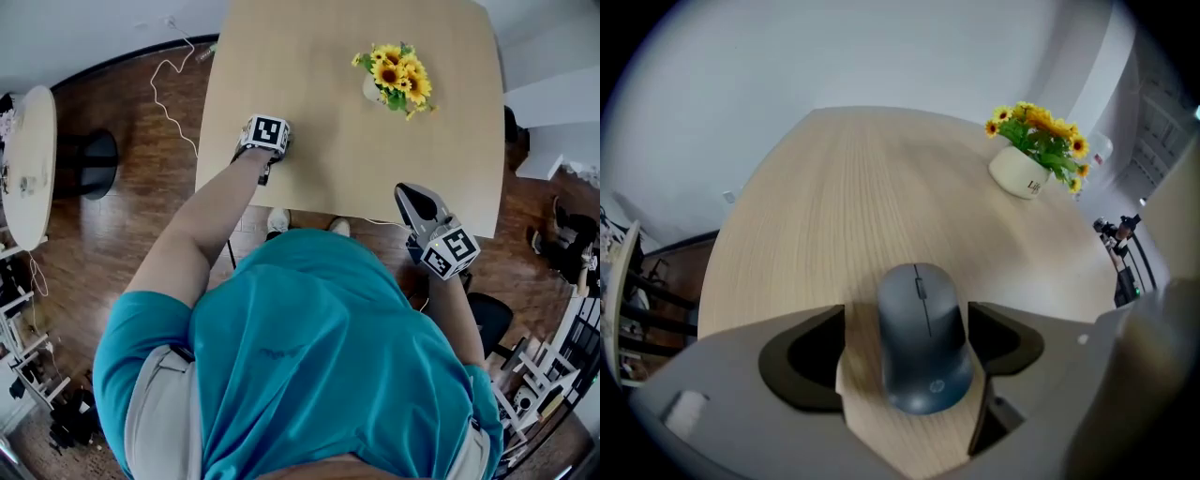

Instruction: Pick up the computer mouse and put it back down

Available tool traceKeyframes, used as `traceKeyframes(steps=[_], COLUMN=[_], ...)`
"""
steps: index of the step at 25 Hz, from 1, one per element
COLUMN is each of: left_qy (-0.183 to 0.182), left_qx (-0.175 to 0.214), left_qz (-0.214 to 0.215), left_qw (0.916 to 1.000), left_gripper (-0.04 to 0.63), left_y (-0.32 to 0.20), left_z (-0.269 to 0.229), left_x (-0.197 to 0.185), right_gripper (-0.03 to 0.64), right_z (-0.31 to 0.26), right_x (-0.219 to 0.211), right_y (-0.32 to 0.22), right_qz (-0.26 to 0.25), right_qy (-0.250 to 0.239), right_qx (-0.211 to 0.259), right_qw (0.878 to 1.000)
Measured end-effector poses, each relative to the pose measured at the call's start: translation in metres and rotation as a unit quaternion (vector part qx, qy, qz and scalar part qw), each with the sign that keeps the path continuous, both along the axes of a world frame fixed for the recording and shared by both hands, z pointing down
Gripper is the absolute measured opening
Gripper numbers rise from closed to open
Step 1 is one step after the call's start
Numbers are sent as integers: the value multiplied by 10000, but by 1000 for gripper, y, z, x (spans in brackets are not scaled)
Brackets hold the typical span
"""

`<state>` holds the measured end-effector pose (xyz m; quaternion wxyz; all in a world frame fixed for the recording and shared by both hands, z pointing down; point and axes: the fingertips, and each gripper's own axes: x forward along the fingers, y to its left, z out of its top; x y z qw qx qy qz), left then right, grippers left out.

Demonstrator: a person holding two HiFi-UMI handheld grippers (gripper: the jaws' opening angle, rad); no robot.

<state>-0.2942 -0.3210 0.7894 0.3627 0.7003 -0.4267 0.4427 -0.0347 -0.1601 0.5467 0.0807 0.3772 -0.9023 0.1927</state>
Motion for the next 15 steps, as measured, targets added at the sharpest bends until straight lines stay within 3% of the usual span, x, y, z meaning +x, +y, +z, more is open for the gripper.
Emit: traceKeyframes(steps=[3, 10, 12, 14, 15], left_qy=[-90, -359, -396, -249, -133], left_qx=[52, -282, -165, -121, -178], left_qz=[112, 131, 61, -25, -54], left_qw=[9999, 9989, 9991, 9996, 9997], left_gripper=[423, 420, 380, 298, 296], left_y=[-1, -2, -4, -5, -3], left_z=[9, 9, 4, 2, 2], left_x=[8, 2, -6, -10, -11], right_gripper=[2, 2, 2, 2, 2], right_z=[2, -1, -2, -3, -2], right_x=[2, 2, 4, 6, 7], right_y=[2, 6, 8, 7, 7], right_qz=[32, 74, 79, 79, 80], right_qy=[-4, -60, -45, -27, -21], right_qx=[-22, -15, -9, 1, 9], right_qw=[10000, 10000, 10000, 10000, 10000])
